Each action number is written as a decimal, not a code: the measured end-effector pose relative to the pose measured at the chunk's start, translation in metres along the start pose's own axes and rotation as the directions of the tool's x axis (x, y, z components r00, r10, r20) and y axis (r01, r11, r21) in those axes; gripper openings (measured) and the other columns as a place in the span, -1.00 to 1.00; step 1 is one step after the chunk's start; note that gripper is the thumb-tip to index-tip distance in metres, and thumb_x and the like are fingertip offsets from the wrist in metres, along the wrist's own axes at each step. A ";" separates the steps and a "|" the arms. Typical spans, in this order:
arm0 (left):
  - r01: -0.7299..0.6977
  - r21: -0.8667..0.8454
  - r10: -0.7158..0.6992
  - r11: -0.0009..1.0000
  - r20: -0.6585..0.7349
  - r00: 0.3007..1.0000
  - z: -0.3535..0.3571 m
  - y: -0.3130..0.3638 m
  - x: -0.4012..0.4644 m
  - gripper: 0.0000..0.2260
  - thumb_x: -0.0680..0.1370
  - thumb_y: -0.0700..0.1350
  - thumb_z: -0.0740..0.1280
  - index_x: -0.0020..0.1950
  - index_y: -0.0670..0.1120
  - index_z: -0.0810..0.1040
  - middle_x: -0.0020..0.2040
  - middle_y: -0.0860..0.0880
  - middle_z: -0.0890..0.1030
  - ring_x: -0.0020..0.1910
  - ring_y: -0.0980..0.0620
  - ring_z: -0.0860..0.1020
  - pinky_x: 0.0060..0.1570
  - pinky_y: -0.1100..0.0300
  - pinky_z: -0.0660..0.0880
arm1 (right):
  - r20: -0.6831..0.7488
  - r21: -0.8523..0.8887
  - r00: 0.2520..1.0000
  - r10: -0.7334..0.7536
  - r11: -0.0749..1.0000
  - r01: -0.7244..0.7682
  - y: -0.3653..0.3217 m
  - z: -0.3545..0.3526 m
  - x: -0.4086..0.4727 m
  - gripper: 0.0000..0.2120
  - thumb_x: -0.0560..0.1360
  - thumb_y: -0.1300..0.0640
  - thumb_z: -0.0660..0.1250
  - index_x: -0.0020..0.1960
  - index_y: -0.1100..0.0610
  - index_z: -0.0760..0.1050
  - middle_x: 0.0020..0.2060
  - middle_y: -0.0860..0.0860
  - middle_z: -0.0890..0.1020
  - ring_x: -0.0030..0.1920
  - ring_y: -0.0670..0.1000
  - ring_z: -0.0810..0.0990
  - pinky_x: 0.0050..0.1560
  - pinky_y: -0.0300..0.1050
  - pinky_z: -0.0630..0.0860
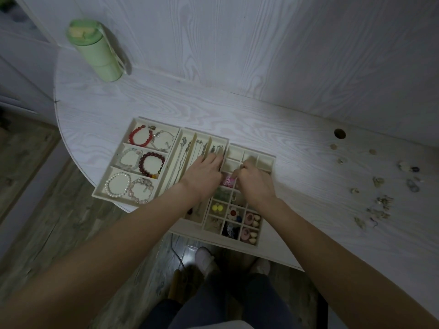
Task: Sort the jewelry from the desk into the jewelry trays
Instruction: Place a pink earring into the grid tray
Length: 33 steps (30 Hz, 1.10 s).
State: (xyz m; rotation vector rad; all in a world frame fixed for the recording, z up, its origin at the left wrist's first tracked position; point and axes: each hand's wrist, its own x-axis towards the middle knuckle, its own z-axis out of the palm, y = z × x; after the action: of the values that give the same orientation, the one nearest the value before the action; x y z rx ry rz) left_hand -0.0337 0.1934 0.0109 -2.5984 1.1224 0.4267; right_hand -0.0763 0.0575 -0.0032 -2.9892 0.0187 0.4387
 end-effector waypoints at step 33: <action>0.007 -0.640 -0.203 0.768 -0.232 0.951 -0.114 0.201 0.117 -0.72 0.59 -0.17 0.15 0.26 -0.10 0.51 0.15 -0.12 0.57 0.10 -0.11 0.52 -0.01 0.09 0.46 | -0.006 0.517 0.880 0.474 0.755 -0.403 0.238 0.003 -0.111 -0.62 0.58 0.23 0.19 0.39 0.14 0.37 0.39 0.10 0.35 0.39 0.06 0.29 0.34 -0.13 0.23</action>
State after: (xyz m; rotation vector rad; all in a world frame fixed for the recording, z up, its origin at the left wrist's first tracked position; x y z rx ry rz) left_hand -0.0876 -0.0577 0.0440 -3.4025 1.0318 0.4740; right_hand -0.1906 -0.1788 -0.0017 -2.4578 0.7500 0.2157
